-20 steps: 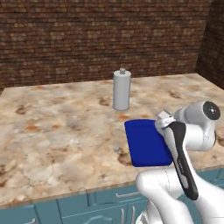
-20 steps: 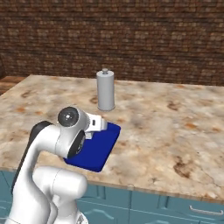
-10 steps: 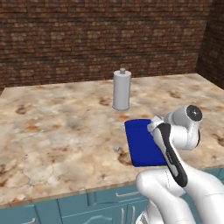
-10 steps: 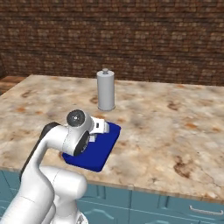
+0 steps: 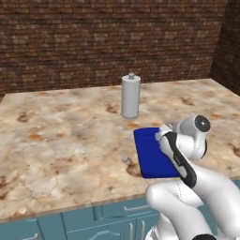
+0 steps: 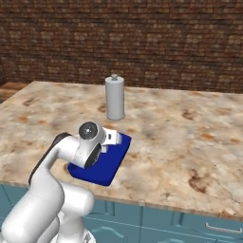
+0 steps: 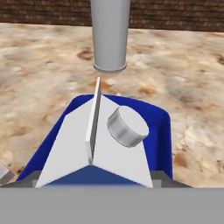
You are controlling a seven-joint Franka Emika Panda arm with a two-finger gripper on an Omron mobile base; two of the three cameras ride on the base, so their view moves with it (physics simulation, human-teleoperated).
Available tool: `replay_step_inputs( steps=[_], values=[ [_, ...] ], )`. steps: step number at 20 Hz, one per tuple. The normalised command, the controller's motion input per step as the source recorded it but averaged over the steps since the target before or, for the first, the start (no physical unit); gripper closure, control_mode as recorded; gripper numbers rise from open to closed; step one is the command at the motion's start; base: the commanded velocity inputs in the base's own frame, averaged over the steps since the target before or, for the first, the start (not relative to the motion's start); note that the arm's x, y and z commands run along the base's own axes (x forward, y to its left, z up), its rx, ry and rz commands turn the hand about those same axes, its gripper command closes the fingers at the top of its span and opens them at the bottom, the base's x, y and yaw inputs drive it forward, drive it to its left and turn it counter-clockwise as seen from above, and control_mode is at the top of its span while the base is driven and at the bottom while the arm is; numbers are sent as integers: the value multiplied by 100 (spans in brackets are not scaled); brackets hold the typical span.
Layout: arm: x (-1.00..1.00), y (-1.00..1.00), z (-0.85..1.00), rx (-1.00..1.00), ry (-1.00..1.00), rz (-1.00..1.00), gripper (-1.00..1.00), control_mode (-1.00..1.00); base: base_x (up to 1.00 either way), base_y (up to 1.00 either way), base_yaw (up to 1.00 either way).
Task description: Take out the milk from the fridge and place it on the tray on the counter. Then take the sugar cube near the tray and place it in the tray.
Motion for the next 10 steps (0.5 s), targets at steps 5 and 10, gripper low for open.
replay_step_inputs(
  steps=[5, 10],
  values=[
    [56, -1, -32, 0, -2, 0, 100, -100, 0, 0, 0],
    [28, -1, -21, 0, 4, 0, 100, -100, 0, 0, 0]
  ],
)
